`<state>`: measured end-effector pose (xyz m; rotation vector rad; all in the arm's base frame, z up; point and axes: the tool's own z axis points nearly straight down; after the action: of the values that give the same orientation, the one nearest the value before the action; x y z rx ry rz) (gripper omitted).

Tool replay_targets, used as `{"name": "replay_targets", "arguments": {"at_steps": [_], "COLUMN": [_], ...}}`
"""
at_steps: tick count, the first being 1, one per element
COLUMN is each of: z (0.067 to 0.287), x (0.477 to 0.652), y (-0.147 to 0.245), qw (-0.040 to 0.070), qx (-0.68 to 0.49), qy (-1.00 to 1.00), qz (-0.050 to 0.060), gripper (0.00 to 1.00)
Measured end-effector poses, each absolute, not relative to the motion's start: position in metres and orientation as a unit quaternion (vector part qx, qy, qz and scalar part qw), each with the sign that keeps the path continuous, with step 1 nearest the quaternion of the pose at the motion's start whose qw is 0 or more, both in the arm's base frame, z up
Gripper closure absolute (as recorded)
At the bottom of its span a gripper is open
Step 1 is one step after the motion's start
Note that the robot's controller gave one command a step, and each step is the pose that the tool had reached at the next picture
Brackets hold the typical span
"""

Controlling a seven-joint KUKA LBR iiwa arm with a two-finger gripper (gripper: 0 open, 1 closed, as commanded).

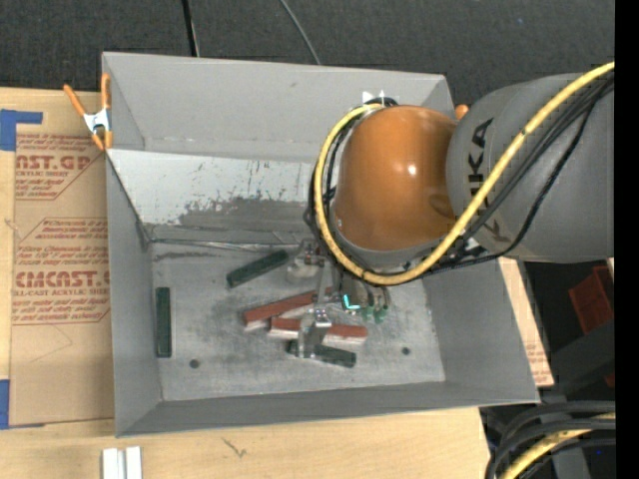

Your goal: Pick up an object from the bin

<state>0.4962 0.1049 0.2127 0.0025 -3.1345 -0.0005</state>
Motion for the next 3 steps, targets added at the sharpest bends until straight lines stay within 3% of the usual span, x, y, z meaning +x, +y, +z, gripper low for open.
{"name": "replay_targets", "arguments": {"at_steps": [1, 2, 3], "z": [0.216, 0.165, 0.152], "x": [0.498, 0.516, 0.554], "y": [0.104, 0.085, 0.047], "qw": [0.0, -0.003, 0.001], "qx": [0.0, -0.038, -0.131], "qy": [-1.0, -0.999, -0.991], "qz": [-0.001, -0.001, 0.0], "gripper": [0.0, 0.0, 0.0]}}
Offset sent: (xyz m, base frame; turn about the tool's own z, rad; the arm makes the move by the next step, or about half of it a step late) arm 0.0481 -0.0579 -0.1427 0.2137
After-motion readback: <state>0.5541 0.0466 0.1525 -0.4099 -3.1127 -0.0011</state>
